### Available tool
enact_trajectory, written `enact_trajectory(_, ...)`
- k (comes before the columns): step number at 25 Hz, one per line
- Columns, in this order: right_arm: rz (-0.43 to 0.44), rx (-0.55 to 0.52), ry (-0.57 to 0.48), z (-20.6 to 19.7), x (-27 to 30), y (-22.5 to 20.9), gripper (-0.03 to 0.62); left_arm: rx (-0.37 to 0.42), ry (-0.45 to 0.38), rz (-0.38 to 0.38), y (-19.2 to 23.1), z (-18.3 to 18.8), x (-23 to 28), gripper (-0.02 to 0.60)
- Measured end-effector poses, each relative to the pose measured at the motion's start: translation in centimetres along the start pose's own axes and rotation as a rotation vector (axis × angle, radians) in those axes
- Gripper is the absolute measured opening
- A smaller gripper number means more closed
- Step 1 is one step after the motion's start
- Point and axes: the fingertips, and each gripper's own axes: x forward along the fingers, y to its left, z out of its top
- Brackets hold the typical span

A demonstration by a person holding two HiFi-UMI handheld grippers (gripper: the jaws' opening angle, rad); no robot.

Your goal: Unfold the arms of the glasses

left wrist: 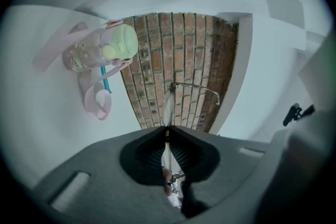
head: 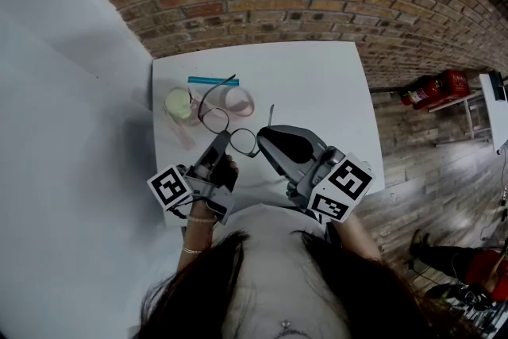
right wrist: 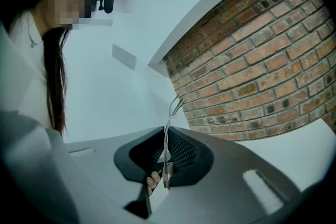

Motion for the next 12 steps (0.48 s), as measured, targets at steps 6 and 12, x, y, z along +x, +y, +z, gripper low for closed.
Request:
enact_trajectory(6, 0.005, -0.001, -0.008, 0.2, -0.13, 0.09, 0.026, -0.022, -0.017, -0.009, 0.01, 0.37, -0.14, 0.021)
enact_trajectory(12, 0.002, -0.005, -0.008, 0.19, -0.19, 0.12, 0.023, -0.062, -0.035, -0.015, 0.24, 0.62, -0.3, 0.021)
